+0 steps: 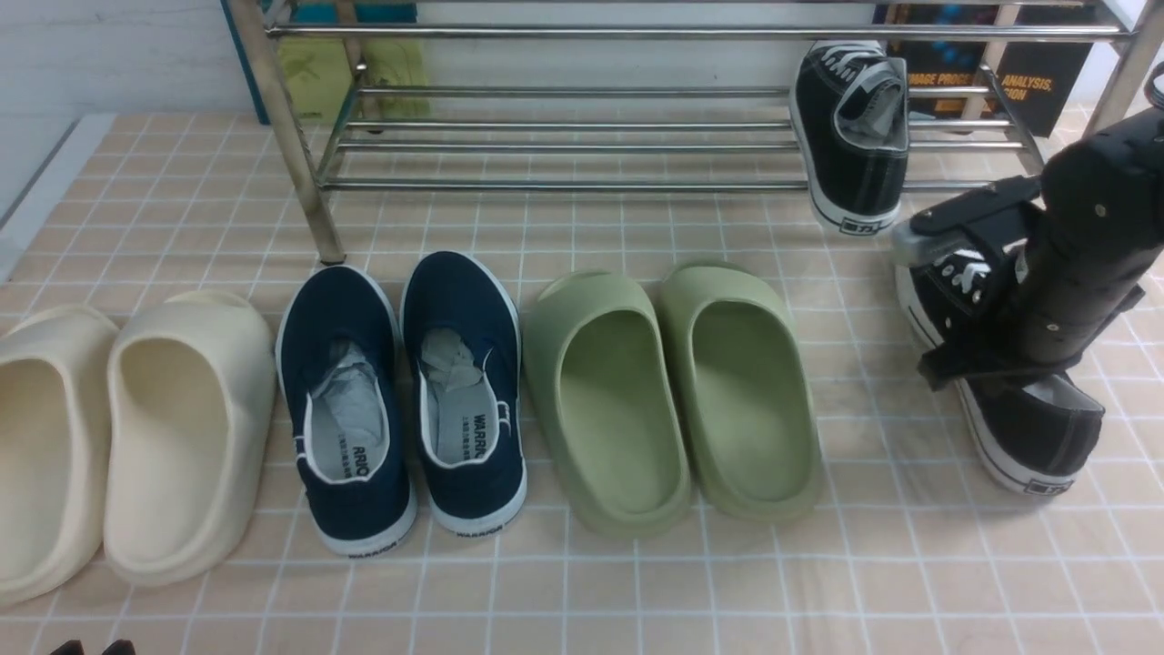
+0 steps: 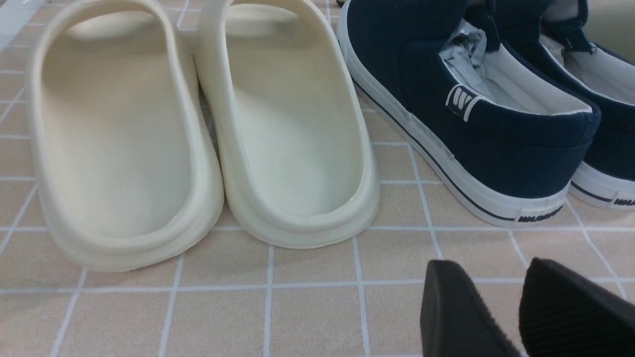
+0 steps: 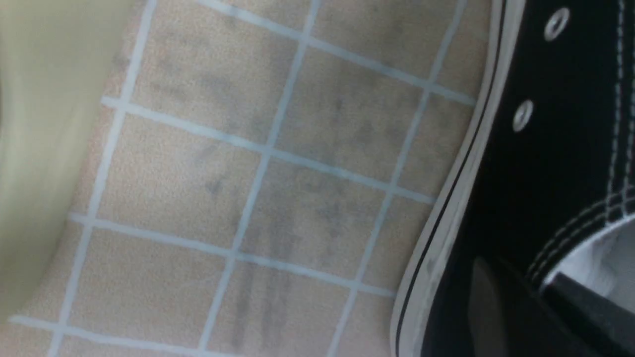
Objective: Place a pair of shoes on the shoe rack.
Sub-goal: Use the right arm to grab the shoe closest to it, then use the right arm to put a shoe into the shoe rack
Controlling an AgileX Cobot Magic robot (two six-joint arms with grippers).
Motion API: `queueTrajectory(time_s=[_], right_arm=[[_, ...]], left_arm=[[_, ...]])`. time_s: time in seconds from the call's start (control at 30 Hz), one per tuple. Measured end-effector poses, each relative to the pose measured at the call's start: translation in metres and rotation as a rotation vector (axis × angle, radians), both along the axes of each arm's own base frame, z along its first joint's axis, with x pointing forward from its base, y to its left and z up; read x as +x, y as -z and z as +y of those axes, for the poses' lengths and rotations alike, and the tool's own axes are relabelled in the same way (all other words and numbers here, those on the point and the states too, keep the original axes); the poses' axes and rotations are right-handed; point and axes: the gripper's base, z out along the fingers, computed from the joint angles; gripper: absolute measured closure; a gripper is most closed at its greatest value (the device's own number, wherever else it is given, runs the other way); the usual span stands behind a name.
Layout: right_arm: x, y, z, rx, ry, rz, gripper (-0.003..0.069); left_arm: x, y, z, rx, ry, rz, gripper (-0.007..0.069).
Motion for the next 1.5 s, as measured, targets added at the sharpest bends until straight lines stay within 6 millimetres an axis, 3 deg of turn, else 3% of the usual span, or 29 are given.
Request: queueTrajectory(time_s=[0.13, 0.27, 0.53, 0.7, 0.83, 1.03, 1.33, 1.5], right_arm=[[-0.014, -0.038, -0.004, 0.022, 0.02, -0.055, 0.0664], [-0.012, -0.065, -0.003, 0.046, 0.049, -0.105, 0.0664], [0.009, -0.072, -0.001, 0.029, 0.109, -0.066, 0.0664], [0.006, -0.081, -0.012, -0.102, 0.149, -0.002, 0.0664], [0.009, -0.096, -0.019, -0.159, 0.195, -0.058, 0.0664], [0.035, -0.11, -0.011, -0.053, 0.182, -0.28, 0.0664], [0.089, -0.088, 0.001, 0.009, 0.259, -0.377, 0.0664], [0.11, -0.09, 0.004, 0.009, 0.277, -0.434, 0.0663]], left_arm=[[0.0, 0.0, 0.0, 0.0, 0.0, 0.0, 0.0385], [0.0, 0.0, 0.0, 0.0, 0.0, 0.0, 0.0385], [0.0, 0.0, 0.0, 0.0, 0.0, 0.0, 0.0385], [0.0, 0.0, 0.0, 0.0, 0.0, 0.0, 0.0385], [0.0, 0.0, 0.0, 0.0, 0.0, 0.0, 0.0385], [0.0, 0.0, 0.0, 0.0, 0.0, 0.0, 0.0385], [0.0, 0.0, 0.0, 0.0, 0.0, 0.0, 0.0385], [0.0, 0.0, 0.0, 0.0, 0.0, 0.0, 0.0385]])
